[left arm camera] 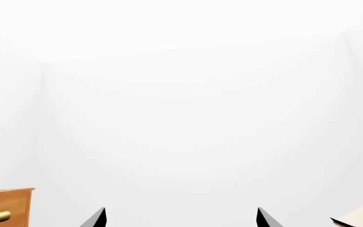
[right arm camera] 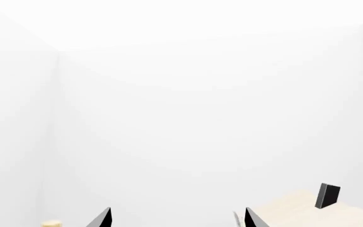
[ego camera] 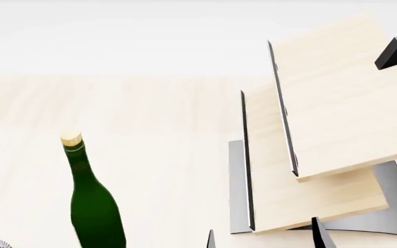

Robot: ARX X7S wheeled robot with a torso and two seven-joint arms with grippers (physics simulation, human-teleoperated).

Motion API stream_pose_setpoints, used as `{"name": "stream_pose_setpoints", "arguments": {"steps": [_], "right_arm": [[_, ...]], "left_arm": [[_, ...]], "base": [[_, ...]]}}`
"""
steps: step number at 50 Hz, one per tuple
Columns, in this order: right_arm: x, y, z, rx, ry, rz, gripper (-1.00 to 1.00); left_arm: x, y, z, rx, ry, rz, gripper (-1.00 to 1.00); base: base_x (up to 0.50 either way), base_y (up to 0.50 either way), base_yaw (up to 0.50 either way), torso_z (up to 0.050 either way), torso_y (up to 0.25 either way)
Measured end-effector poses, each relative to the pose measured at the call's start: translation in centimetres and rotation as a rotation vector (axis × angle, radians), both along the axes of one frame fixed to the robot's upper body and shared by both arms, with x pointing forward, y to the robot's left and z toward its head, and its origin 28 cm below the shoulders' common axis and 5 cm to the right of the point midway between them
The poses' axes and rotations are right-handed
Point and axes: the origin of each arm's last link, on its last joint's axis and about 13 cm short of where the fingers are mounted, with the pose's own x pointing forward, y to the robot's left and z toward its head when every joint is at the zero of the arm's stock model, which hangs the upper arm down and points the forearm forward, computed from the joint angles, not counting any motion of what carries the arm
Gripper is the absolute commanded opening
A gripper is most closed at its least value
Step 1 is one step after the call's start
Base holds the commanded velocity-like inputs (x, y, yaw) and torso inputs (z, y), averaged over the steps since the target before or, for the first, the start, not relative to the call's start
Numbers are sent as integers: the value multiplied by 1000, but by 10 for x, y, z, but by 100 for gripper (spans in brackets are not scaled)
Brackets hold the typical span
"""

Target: Put the wine bottle on the wine rack.

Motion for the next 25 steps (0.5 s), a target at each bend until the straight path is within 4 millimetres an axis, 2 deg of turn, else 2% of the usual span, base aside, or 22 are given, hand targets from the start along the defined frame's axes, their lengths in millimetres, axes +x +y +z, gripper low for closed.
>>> {"name": "stream_pose_setpoints", "arguments": {"steps": [25], "right_arm": [[0, 1, 0, -3, 1, 3, 100]], "left_arm": [[0, 0, 1, 1, 0, -2, 100]], "base": [[0, -77, 0, 0, 0]]}}
